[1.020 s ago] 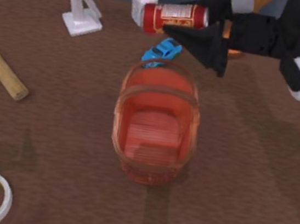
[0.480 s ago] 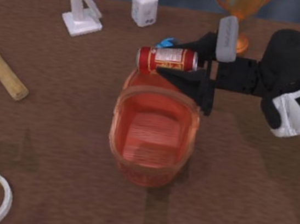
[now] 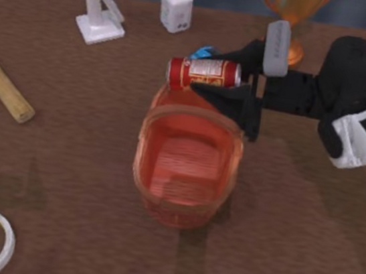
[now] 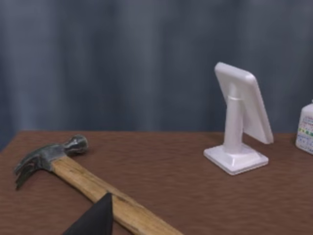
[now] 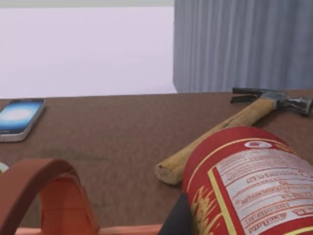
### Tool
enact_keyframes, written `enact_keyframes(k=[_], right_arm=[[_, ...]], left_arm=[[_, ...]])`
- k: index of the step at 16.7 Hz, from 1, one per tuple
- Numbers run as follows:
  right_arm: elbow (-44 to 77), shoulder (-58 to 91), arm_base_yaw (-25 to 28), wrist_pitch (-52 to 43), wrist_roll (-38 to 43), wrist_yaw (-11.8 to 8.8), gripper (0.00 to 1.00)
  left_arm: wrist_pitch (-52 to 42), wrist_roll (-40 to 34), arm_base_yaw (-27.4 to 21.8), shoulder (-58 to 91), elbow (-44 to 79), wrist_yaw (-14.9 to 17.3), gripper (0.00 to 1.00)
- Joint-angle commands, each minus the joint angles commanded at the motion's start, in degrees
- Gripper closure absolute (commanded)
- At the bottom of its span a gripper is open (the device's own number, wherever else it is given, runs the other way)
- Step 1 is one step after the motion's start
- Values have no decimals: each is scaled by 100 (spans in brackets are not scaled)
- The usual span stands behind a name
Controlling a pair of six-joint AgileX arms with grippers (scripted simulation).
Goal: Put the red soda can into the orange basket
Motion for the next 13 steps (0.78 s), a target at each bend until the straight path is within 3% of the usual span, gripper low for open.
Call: enact_keyframes(k=[8, 13], right_arm=[[0, 0, 0, 0, 0, 0, 2], [0, 0, 0, 0, 0, 0, 0]], left_arm=[[0, 0, 0, 0, 0, 0, 0], [0, 0, 0, 0, 0, 0, 0]])
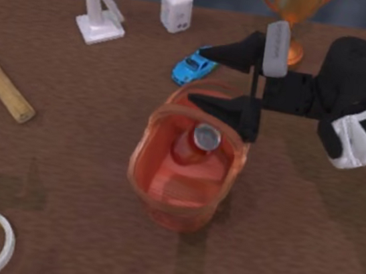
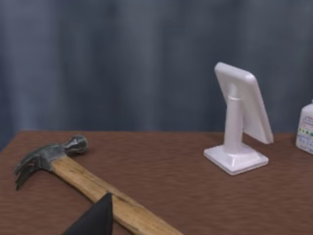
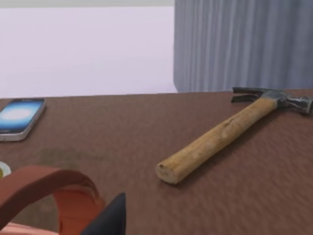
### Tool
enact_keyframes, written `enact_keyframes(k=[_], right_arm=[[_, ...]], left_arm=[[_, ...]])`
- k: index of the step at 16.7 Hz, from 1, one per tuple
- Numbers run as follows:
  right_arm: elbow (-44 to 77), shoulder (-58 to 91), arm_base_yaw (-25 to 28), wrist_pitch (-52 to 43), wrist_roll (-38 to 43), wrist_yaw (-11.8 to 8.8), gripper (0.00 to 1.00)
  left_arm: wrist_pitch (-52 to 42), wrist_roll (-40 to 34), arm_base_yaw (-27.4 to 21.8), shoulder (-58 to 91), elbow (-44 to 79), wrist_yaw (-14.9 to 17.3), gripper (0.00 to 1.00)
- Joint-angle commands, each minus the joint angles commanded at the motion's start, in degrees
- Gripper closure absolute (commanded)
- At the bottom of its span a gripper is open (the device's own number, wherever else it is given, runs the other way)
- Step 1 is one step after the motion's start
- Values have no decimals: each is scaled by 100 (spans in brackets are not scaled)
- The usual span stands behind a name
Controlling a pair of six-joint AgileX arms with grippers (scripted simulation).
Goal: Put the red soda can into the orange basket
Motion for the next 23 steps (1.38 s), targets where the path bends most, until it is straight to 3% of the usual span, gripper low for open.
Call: enact_keyframes(k=[7, 11, 16, 23], right_arm=[[-91, -144, -36, -66, -14, 51, 0], [-659, -1027, -145, -492, -82, 418, 0], [-1885, -2968, -450, -1473, -197, 1381, 0], [-3920, -6506, -1001, -3287, -269, 3217, 0]], left_arm=[[-136, 76, -49, 161, 120, 13, 0], [-936, 542, -368, 1135, 879, 100, 0], [-2624, 1576, -1076, 3274, 2637, 275, 0], [-5450, 3484, -2273, 7110, 6036, 447, 0]])
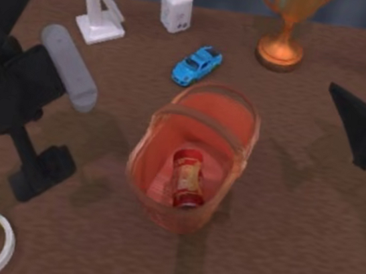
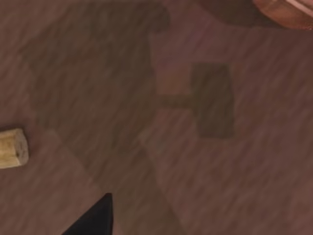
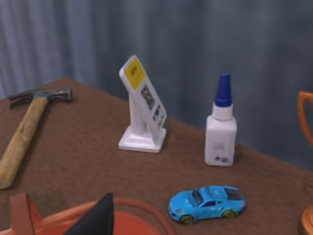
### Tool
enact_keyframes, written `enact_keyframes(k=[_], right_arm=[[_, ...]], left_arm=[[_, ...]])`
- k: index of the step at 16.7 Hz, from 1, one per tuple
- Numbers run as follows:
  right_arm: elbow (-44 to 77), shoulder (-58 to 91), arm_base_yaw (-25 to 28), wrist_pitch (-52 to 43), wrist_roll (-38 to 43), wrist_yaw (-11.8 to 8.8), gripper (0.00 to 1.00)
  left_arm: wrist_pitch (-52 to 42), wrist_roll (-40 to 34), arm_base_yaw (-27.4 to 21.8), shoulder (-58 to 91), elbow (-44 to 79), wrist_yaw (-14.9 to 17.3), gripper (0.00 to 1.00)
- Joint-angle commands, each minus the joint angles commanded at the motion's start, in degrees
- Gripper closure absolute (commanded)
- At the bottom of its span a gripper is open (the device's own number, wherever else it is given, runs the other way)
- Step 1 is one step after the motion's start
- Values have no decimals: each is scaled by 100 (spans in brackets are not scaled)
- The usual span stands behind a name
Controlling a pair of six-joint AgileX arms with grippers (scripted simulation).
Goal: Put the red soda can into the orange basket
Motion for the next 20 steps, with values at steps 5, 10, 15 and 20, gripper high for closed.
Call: enact_keyframes(k=[5, 10, 15, 20], right_arm=[[-1332, -2660, -376, -1333, 17, 1332, 0], [-2332, -5026, -676, -2437, 55, 2418, 0], [-2846, -6428, -854, -3065, 94, 3037, 0], [-2917, -6649, -884, -3162, 106, 3130, 0]], left_arm=[[-1732, 1432, -778, 2658, 2708, -36, 0], [-2882, 2639, -1364, 4695, 5190, -203, 0], [-3418, 3364, -1690, 5829, 6767, -386, 0], [-3488, 3483, -1741, 6006, 7021, -426, 0]])
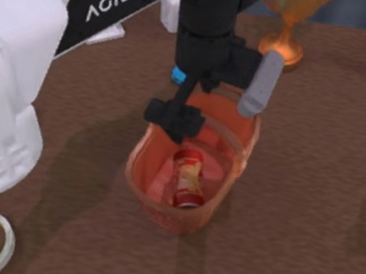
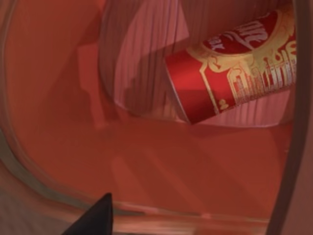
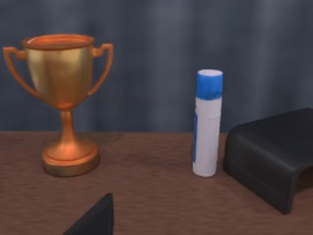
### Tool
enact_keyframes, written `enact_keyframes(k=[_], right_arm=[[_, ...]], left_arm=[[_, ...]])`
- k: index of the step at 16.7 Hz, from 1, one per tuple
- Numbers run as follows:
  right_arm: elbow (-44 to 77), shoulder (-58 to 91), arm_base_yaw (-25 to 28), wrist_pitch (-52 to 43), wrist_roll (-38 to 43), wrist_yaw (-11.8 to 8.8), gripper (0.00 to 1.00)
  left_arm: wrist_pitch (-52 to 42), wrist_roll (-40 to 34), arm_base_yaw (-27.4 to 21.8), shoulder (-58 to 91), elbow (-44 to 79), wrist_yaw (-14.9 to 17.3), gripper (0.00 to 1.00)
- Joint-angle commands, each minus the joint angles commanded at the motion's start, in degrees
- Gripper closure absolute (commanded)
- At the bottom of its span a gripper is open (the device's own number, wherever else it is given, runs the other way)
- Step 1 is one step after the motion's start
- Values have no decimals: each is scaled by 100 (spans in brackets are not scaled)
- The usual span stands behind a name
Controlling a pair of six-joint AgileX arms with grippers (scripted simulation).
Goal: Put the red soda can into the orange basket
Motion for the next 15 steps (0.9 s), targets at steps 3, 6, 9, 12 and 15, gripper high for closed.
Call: enact_keyframes(k=[3, 6, 9, 12, 15], right_arm=[[0, 0, 0, 0, 0, 0, 0], [0, 0, 0, 0, 0, 0, 0], [0, 0, 0, 0, 0, 0, 0], [0, 0, 0, 0, 0, 0, 0], [0, 0, 0, 0, 0, 0, 0]], left_arm=[[26, -2, 25, -17, -33, 6, 0], [266, 8, 8, -65, -331, 0, 0], [521, 3, 4, -119, -639, -1, 0], [546, 3, 4, -124, -669, -1, 0], [546, 3, 4, -124, -669, -1, 15]])
